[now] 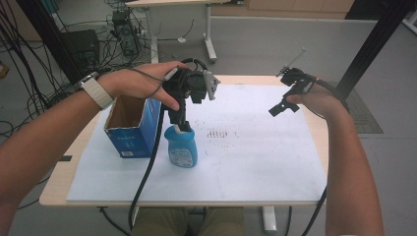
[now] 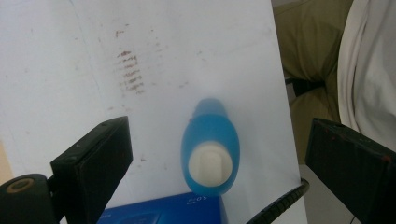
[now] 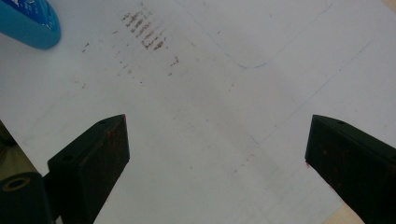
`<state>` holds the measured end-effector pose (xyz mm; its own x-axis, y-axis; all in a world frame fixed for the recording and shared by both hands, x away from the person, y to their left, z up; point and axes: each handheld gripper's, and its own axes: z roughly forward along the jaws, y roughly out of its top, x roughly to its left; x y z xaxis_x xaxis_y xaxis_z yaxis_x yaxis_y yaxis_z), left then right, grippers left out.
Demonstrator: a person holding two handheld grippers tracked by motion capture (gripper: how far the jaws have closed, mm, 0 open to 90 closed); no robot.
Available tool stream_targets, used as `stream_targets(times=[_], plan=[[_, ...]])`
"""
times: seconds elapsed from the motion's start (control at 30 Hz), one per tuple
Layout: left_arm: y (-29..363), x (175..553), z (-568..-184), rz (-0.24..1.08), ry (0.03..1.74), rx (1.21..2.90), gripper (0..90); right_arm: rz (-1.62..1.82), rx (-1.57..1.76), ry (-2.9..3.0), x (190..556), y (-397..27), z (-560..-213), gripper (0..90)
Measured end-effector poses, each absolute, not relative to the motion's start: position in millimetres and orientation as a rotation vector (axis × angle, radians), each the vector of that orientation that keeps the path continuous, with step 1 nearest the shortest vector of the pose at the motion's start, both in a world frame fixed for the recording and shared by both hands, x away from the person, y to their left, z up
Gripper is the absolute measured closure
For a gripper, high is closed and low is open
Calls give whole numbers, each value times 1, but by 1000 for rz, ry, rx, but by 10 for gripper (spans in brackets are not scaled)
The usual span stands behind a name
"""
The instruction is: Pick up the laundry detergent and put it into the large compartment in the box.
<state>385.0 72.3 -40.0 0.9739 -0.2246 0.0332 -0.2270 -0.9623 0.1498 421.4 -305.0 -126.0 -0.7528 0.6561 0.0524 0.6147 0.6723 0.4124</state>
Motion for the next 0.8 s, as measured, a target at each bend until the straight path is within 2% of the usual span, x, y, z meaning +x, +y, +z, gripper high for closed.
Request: stream_targets(times=[0.8], plan=[[81,386,-48,36,-347,2986,76,635,1054,2781,421,-304,-127,63]])
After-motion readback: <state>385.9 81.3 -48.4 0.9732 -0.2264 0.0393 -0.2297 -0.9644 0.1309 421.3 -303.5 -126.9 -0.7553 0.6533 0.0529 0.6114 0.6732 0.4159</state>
